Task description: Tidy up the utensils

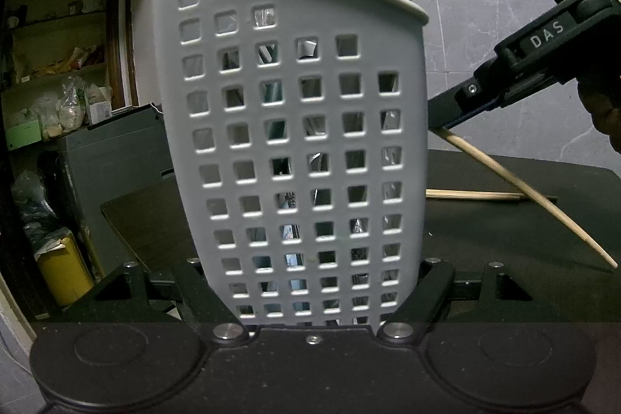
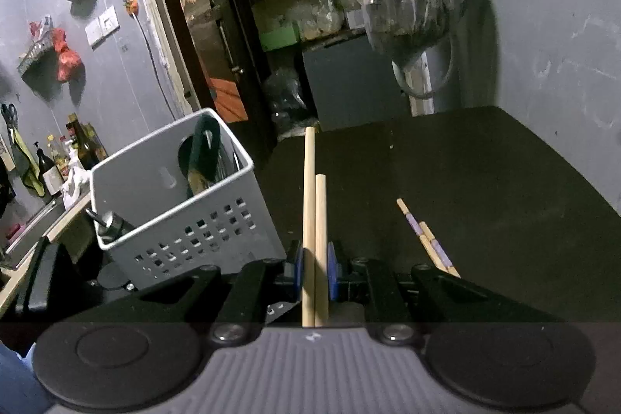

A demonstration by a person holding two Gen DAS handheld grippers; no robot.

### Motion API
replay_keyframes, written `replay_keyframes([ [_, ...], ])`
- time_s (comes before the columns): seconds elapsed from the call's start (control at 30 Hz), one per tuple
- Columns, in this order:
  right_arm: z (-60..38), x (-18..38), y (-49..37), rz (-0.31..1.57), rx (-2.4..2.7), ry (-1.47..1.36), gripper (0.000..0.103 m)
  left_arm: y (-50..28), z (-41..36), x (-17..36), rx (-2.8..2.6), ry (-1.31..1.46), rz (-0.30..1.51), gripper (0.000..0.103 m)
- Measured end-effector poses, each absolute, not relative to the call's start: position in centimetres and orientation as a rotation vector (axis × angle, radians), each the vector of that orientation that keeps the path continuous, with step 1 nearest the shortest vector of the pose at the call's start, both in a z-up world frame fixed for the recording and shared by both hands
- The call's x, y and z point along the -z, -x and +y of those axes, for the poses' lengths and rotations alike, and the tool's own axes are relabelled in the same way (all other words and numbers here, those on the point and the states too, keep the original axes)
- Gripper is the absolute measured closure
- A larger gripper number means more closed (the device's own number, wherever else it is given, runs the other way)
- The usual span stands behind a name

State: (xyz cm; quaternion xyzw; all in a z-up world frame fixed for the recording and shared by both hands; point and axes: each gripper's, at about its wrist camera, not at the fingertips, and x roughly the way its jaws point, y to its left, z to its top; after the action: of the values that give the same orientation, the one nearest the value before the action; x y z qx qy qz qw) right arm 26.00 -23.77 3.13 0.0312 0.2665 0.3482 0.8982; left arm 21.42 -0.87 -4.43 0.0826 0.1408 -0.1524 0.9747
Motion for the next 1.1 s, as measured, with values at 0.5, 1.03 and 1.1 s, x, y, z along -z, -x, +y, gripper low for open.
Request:
replay_keyframes([
  [0.5,-24.6,-4.8,-23.4,0.419,-0.742,-0.107,0.089,-21.4,-0.9,4.4,0.306,-0.167,0.284,0.025],
  [1.03,-23.7,-10.8,-22.3,0.195,-0.808,-0.127,0.088,-21.4,-1.0,4.4,0.305,-0.171,0.285,0.025],
  [1.1,-23.0,-12.2,-22.4,0.157,-0.828,-0.114,0.088,-21.4,-1.0,4.4,0.305,-0.171,0.285,0.025],
])
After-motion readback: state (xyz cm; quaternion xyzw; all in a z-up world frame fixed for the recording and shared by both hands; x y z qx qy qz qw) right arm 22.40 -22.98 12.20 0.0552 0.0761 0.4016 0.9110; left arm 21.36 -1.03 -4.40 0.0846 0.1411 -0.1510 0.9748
